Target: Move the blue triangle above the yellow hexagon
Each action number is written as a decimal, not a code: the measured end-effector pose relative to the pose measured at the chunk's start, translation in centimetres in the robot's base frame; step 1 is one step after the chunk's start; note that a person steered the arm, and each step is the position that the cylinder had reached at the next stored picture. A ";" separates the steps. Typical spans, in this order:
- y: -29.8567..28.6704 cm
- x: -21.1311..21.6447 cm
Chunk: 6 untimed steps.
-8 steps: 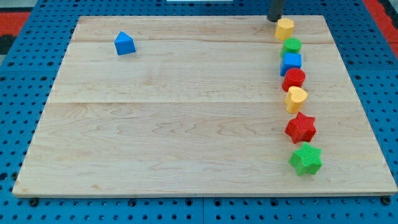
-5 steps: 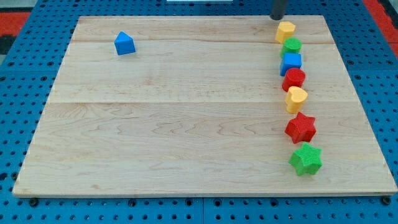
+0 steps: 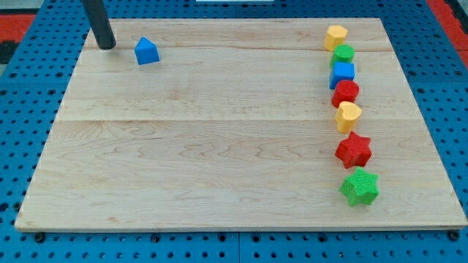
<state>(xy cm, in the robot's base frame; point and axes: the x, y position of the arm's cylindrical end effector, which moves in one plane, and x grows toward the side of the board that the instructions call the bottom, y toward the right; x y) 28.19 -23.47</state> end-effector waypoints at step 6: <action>24.2 1.5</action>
<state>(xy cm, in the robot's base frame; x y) 29.73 0.69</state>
